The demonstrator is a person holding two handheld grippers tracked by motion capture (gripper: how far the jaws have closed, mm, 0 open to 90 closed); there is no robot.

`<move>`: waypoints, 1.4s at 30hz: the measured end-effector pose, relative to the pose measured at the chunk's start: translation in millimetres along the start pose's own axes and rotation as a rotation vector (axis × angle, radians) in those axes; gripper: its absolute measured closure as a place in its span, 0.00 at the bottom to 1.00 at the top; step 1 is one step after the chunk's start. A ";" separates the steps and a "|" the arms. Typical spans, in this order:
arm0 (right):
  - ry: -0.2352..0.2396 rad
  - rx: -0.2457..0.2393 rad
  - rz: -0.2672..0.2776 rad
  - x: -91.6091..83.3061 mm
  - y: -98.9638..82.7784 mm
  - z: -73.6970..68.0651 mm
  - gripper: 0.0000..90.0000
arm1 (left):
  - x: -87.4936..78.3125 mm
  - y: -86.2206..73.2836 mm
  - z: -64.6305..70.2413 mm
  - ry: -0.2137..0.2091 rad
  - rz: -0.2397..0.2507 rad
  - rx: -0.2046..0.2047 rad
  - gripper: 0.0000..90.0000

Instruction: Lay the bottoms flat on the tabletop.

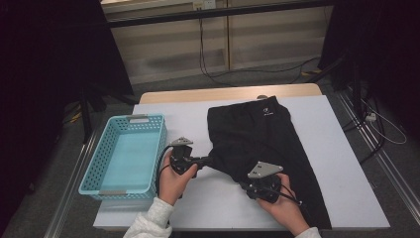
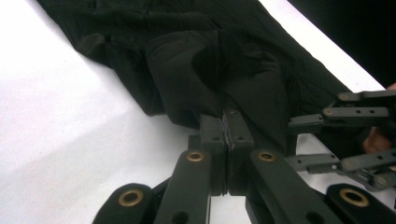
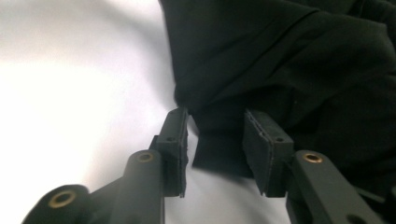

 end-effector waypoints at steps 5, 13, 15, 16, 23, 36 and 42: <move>0.007 0.020 0.002 2.9 1.6 4.5 0.83 | -0.5 1.1 -0.1 0.003 0.002 -0.006 0.99; 0.077 0.055 0.002 -11.0 -1.9 -2.2 1.00 | -9.3 5.2 2.8 -0.003 0.012 -0.006 0.99; 0.106 0.062 0.009 -20.3 -3.8 -7.9 0.99 | -11.4 3.1 4.6 -0.004 -0.003 -0.003 0.99; 0.116 0.071 0.017 -23.5 -4.5 -10.0 1.00 | -12.4 1.3 6.0 -0.006 -0.012 -0.003 0.99; 0.183 0.069 -0.001 -43.9 -20.5 -35.5 0.99 | -17.5 -14.7 24.6 -0.018 -0.063 0.013 0.99; 0.096 0.027 0.067 -24.5 6.9 -32.7 0.59 | -9.9 -32.5 27.8 -0.015 -0.112 0.021 0.99; 0.094 0.018 0.003 -0.1 0.6 -34.2 0.79 | -8.2 -34.0 30.3 -0.017 -0.118 0.037 0.99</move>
Point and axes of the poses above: each handheld gripper's, and its own axes: x roughly forward along the jaws, y roughly out of its top, z roughly to its right, the point moved 7 cm from there along x, roughly forward along the jaws, and after that the axes turned 4 degrees about y, right-handed, at the moved point
